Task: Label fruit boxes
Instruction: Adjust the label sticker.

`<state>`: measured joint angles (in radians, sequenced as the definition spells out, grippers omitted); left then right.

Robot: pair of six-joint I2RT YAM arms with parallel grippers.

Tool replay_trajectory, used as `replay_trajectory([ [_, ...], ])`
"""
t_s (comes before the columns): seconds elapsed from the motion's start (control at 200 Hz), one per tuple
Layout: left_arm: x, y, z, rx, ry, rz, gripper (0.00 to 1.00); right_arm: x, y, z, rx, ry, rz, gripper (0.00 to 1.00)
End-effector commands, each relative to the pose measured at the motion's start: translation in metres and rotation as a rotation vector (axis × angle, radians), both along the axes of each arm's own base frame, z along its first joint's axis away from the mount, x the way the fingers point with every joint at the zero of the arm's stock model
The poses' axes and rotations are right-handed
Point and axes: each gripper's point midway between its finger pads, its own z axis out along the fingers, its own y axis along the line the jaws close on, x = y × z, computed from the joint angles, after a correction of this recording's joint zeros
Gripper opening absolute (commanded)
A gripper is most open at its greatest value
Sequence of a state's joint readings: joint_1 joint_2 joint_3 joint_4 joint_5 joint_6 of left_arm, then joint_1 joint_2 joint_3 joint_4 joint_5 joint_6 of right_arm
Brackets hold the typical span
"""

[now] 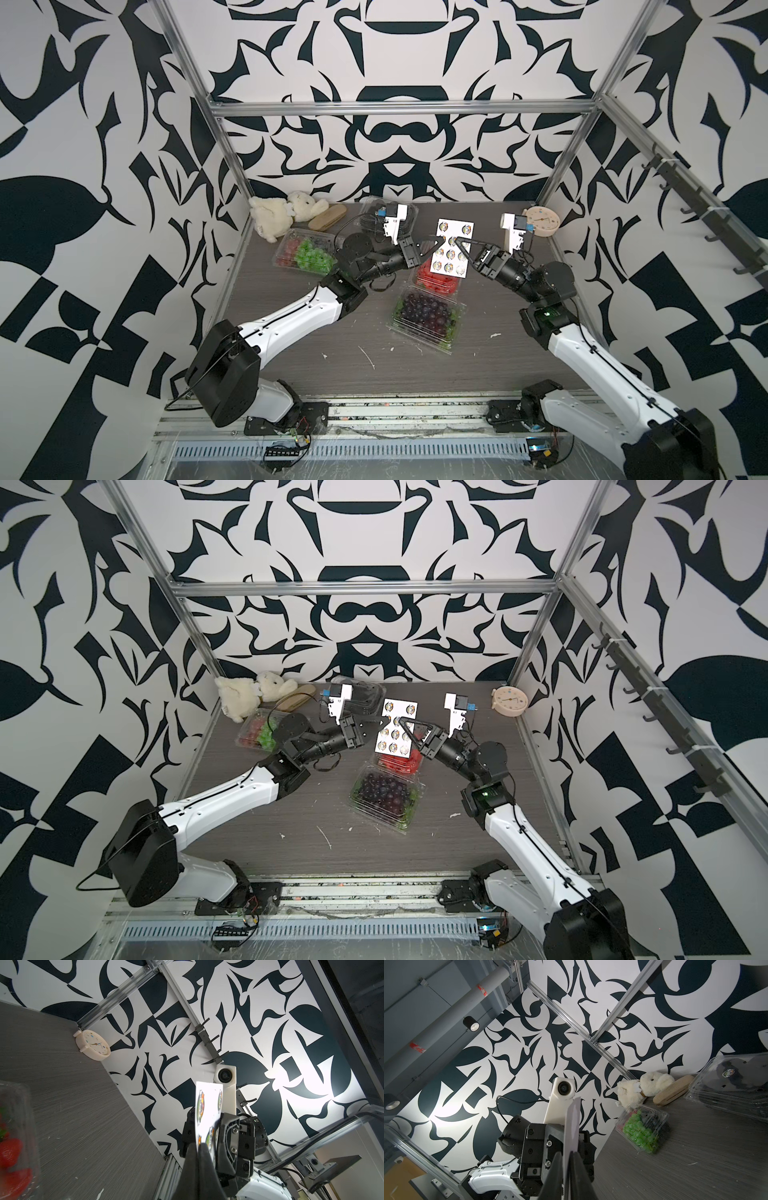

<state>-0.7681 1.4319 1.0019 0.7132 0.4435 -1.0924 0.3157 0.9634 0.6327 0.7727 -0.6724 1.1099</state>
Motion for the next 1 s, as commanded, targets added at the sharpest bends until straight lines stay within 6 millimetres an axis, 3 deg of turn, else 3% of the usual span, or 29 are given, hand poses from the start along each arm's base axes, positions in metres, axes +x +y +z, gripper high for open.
replay_trajectory([
  [0.0, -0.006, -0.001, 0.014, -0.016, -0.035, -0.025, 0.00, -0.002, -0.001, 0.017, -0.001, -0.063, -0.012, 0.14],
  [0.38, -0.004, -0.004, 0.014, -0.021, -0.032, -0.035, 0.00, 0.001, 0.001, 0.012, -0.006, -0.051, -0.002, 0.13],
  [0.495, -0.004, -0.005, 0.014, -0.020, -0.031, -0.036, 0.00, 0.001, 0.002, 0.012, -0.006, -0.048, 0.005, 0.00],
  [0.615, -0.002, -0.006, 0.011, -0.016, -0.026, -0.033, 0.00, 0.000, 0.003, 0.014, 0.004, -0.054, 0.015, 0.00],
  [0.75, 0.002, -0.006, 0.007, -0.010, -0.017, -0.022, 0.09, -0.003, 0.004, 0.021, 0.035, -0.078, 0.042, 0.00],
  [0.995, 0.005, -0.005, 0.004, -0.011, -0.008, -0.013, 0.09, -0.008, 0.007, 0.029, 0.095, -0.094, 0.108, 0.00],
])
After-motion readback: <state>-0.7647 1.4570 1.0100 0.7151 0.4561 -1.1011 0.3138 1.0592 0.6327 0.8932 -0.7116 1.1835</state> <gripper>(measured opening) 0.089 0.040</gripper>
